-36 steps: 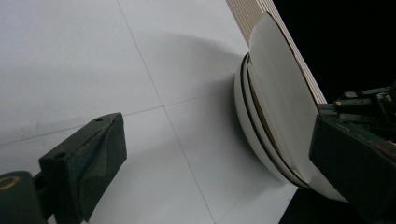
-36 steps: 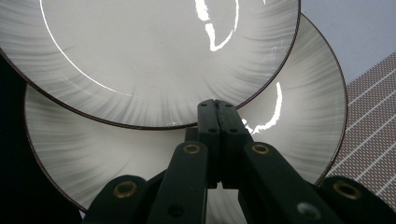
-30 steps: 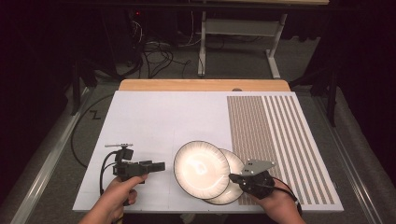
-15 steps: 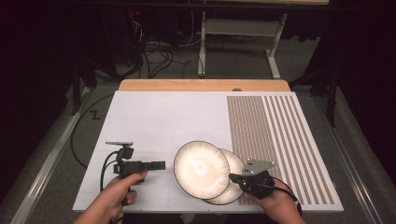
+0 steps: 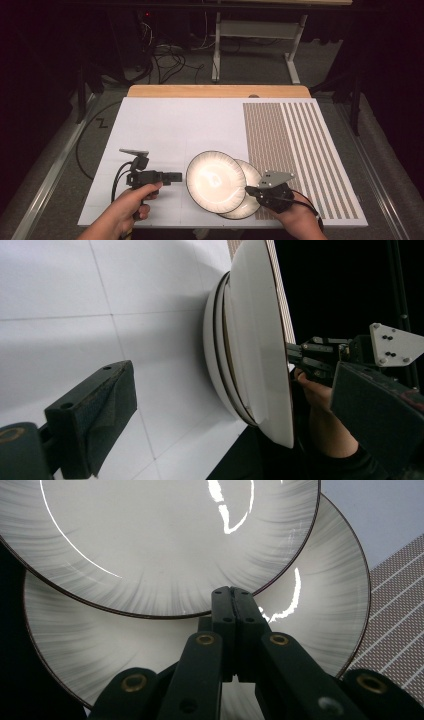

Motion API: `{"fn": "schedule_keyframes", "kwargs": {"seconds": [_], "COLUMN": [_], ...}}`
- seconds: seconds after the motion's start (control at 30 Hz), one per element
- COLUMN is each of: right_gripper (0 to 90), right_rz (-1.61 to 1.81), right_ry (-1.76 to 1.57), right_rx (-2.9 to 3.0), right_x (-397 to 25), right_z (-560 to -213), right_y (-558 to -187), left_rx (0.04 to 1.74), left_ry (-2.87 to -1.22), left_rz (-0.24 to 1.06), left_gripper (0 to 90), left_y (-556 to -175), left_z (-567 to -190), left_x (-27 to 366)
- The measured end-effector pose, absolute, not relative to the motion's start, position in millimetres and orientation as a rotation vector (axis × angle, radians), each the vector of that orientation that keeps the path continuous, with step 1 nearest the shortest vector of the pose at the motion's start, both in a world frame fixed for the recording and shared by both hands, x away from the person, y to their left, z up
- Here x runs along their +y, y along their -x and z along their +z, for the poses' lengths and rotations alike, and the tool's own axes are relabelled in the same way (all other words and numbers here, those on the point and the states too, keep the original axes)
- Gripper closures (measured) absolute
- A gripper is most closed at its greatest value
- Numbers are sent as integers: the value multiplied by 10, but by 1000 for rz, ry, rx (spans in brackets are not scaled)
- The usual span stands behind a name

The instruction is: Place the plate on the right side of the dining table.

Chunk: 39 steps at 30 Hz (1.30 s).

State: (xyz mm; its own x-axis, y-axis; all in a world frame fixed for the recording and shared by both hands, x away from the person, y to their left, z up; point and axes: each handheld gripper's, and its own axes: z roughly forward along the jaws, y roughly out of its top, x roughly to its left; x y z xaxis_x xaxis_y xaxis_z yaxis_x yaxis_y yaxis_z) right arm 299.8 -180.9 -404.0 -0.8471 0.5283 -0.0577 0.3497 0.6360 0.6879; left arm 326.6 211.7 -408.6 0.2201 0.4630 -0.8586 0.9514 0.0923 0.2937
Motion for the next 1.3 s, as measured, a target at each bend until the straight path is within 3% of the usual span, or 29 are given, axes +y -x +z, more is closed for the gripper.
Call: {"fn": "schedule_keyframes", "kwargs": {"seconds": [0.77, 0.93, 1.3], "right_gripper": [900, 900, 900], "right_rz": [1011, 1011, 1009], "right_ry": [-712, -712, -708], "right_rx": [2604, 2604, 2602], "right_x": [-1809, -1809, -1807], "right_z": [-4041, -4042, -4042], "right_y": [-2993, -2993, -2987], "left_rx": [1431, 1438, 1449], "left_ry": [-1558, -1596, -1679], "left_rz": [-761, -751, -720], "left_gripper": [205, 286, 566], "left_y": [-3360, -3390, -3420], "left_z": [-4096, -4036, -4026], "left_x": [1781, 1697, 1592]}}
